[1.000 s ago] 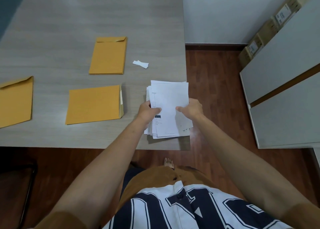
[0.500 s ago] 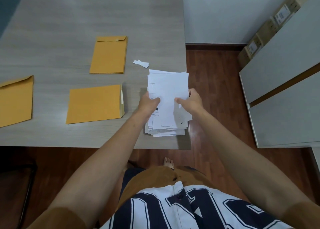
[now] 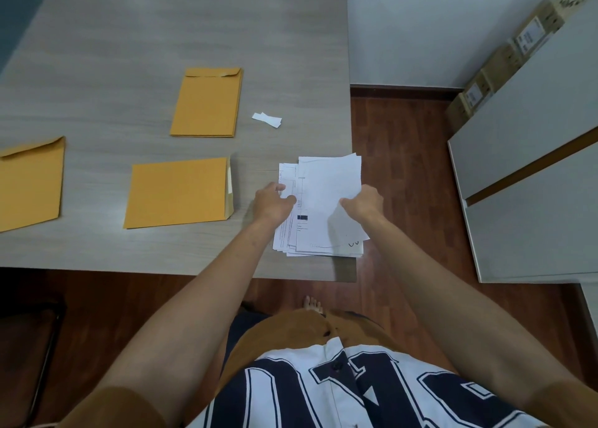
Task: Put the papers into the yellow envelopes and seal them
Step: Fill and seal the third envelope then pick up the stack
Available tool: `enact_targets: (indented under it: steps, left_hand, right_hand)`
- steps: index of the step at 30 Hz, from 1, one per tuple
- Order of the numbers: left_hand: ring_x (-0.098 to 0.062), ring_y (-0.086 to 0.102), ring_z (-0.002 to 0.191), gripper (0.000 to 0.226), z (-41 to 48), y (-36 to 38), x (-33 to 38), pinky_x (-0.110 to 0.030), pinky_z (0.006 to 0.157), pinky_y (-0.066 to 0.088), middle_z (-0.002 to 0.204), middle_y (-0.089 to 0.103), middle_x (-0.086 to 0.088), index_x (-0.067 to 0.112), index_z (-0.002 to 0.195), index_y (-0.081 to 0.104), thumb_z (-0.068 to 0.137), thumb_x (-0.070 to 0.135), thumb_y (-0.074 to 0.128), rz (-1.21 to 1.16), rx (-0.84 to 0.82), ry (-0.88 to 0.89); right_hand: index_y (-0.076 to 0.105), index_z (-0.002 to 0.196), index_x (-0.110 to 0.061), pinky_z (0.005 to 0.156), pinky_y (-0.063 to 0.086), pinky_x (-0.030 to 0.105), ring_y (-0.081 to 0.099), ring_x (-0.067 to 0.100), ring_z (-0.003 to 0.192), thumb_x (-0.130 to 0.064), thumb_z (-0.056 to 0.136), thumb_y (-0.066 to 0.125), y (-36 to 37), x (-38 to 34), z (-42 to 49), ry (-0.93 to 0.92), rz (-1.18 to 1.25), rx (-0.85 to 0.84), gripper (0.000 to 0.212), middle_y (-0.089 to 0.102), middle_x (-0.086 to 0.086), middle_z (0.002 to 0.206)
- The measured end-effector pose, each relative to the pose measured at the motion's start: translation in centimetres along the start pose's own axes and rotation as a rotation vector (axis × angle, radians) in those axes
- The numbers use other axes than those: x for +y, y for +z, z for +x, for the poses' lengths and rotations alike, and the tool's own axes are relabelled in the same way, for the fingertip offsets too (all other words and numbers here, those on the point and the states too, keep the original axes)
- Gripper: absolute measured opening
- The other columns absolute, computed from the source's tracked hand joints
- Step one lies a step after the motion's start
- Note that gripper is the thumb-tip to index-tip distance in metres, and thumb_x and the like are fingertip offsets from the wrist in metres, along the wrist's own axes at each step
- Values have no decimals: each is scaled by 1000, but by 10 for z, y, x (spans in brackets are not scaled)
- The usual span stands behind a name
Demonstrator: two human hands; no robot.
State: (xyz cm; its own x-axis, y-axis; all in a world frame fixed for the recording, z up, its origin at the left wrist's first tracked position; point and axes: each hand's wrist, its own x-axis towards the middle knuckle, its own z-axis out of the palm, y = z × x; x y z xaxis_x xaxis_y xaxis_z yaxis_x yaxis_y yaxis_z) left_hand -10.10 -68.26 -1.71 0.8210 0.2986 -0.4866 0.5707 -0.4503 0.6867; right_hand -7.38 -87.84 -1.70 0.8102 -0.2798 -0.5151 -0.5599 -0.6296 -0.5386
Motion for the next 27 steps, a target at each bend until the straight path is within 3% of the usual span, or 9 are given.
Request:
enact_targets:
  steps: [5, 8, 18, 24, 27]
  left_hand:
    - [-18, 59, 110, 41, 2, 0, 0, -30, 91, 49, 132, 59, -6, 15, 125, 59, 85, 16, 65, -96, 39, -62]
    - [-19, 58, 113, 43, 2, 3, -2, -28, 88, 48, 131, 58, -6, 13, 126, 58, 85, 15, 67, -76, 31, -49]
    - [-22, 64, 104, 38, 2, 5, 2, -38, 91, 54, 117, 65, -5, 11, 117, 58, 81, 14, 70, -53, 111, -61]
    - [-18, 66, 93, 35, 2, 5, 6, -31, 86, 56, 96, 68, 1, 12, 116, 64, 82, 7, 66, -159, 101, -91]
    - [-17, 66, 93, 19, 2, 7, 4, -28, 87, 54, 90, 68, 6, 18, 99, 70, 82, 10, 69, -191, 58, -84]
  right_hand:
    - [59, 119, -4, 84, 50, 30, 58, 29, 117, -20, 84, 66, 0, 2, 3, 11, 5, 10, 39, 64, 11, 120]
    - [60, 119, -4, 84, 50, 30, 59, 29, 115, -20, 84, 65, 1, 3, 4, 17, 13, 0, 39, 64, 11, 120]
    - [61, 117, -4, 79, 48, 27, 59, 28, 114, -22, 84, 66, 1, 0, 4, -1, 30, -3, 37, 66, 10, 118]
    - [59, 119, -4, 88, 52, 32, 60, 28, 114, -23, 84, 67, 3, 2, 4, -1, 39, -4, 41, 64, 11, 120]
    - [58, 120, -4, 89, 53, 33, 60, 28, 114, -24, 84, 68, 3, 3, 4, 12, 50, -7, 42, 64, 10, 121]
